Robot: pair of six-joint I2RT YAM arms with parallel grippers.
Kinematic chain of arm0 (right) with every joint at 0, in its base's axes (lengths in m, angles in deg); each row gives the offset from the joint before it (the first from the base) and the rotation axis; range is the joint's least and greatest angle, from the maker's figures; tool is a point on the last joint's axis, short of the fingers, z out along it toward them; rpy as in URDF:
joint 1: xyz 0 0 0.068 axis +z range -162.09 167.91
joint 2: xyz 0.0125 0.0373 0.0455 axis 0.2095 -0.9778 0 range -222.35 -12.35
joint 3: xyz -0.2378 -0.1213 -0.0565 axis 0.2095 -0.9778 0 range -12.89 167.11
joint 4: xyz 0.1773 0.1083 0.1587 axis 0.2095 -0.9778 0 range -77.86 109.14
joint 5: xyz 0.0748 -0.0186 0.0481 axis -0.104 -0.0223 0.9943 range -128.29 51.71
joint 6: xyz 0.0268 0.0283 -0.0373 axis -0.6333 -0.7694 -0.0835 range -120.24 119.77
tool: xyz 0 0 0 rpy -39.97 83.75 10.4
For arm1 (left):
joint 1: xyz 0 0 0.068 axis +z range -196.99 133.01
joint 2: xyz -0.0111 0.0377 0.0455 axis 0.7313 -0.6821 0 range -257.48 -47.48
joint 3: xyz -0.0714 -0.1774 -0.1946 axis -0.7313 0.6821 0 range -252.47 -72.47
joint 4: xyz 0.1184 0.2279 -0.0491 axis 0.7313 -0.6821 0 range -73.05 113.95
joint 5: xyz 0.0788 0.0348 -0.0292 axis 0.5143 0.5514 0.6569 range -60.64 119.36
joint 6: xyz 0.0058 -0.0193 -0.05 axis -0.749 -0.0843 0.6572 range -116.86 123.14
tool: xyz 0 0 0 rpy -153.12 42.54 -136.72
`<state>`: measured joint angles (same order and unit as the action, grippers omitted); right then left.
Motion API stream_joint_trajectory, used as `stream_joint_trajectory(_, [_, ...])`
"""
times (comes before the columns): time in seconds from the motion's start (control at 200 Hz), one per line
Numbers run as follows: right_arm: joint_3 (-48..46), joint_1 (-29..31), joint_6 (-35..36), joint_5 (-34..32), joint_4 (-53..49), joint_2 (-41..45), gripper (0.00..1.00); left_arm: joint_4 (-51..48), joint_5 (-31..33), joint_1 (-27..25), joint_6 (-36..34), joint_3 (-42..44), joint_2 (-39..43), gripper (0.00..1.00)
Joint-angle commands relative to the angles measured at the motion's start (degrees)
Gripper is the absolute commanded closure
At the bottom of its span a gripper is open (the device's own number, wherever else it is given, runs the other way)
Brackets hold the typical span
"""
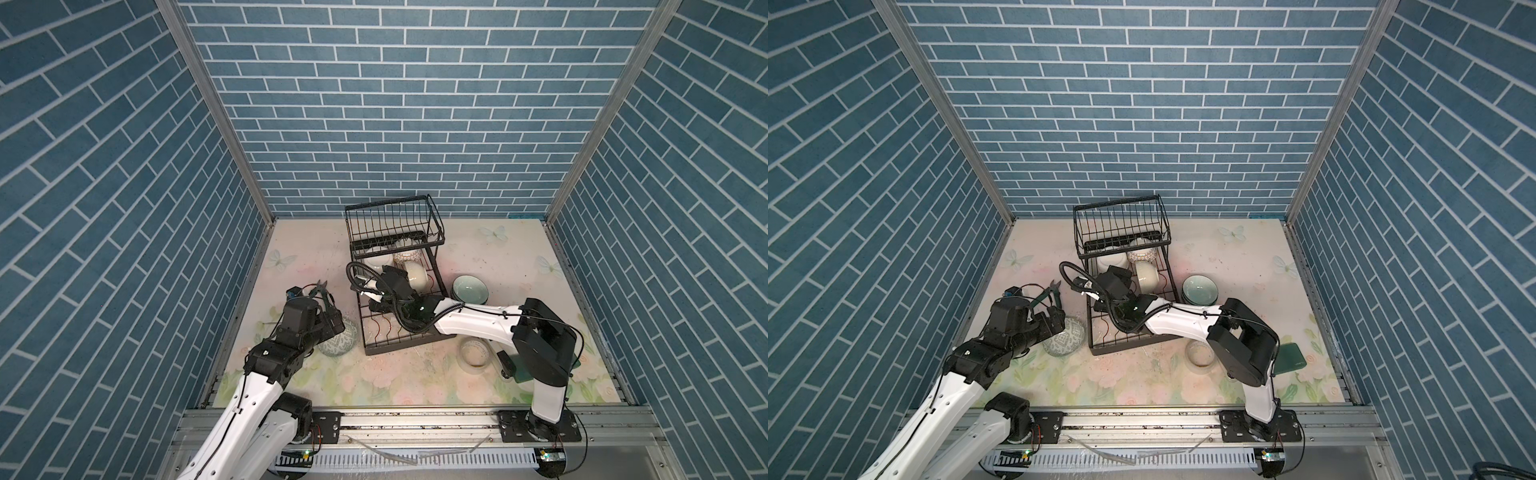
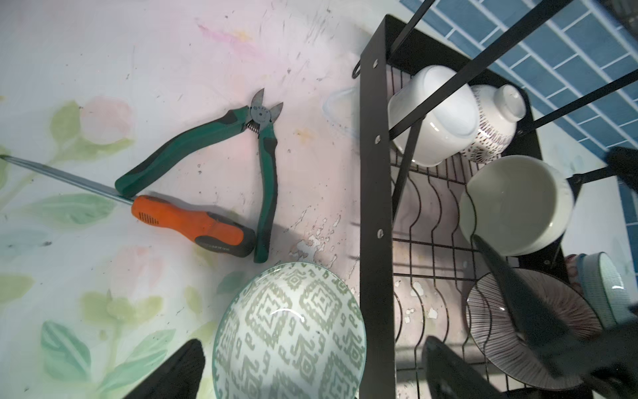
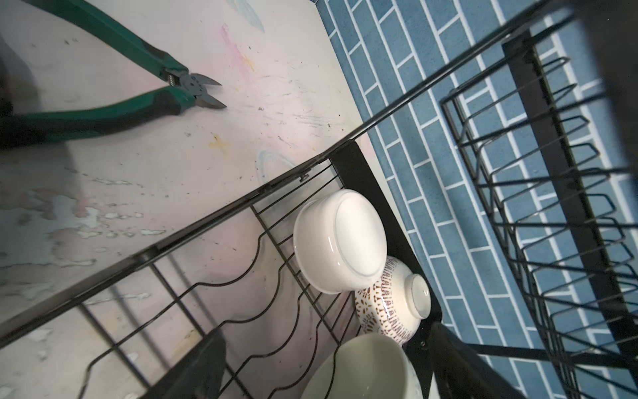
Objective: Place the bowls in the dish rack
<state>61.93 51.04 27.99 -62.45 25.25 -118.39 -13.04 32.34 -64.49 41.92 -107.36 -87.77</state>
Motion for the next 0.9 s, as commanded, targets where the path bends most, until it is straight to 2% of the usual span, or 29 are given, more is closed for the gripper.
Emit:
stream_joint_trajectory(0.0, [-1.3, 0.6, -12.1, 3.6, -6.5, 4.4, 0.11, -2.8, 0.9, 0.6, 0.6, -0.6, -0.9, 0.0])
stream_joint_trajectory(0.245, [-0.1, 0.6, -25.8, 8.4, -12.8, 10.0, 0.12, -4.8, 0.5, 0.8, 0.2, -0.6, -3.8, 0.0])
stream_joint_trajectory(0.41, [3.4, 0.6, -31.7, 9.5, -19.4, 10.7, 0.12, -5.6, 0.1, 0.8, -0.4, -0.2, -5.6, 0.0])
stream_joint_trajectory(0.525, [5.4, 0.5, -34.2, 12.1, -22.9, 10.7, 0.12, -5.9, -0.2, 0.9, -0.6, 0.4, -7.5, 0.0])
stream_joint_trajectory(0.755, [5.7, 0.5, -35.9, 13.9, -23.4, 11.2, 0.12, -5.7, 0.4, 1.2, -0.4, 1.8, -10.5, 0.01])
stream_joint_trajectory(0.895, [5.9, 0.6, -35.9, 13.6, -23.4, 11.3, 0.13, -5.0, 0.6, 1.5, -0.2, 3.2, -11.9, 0.06])
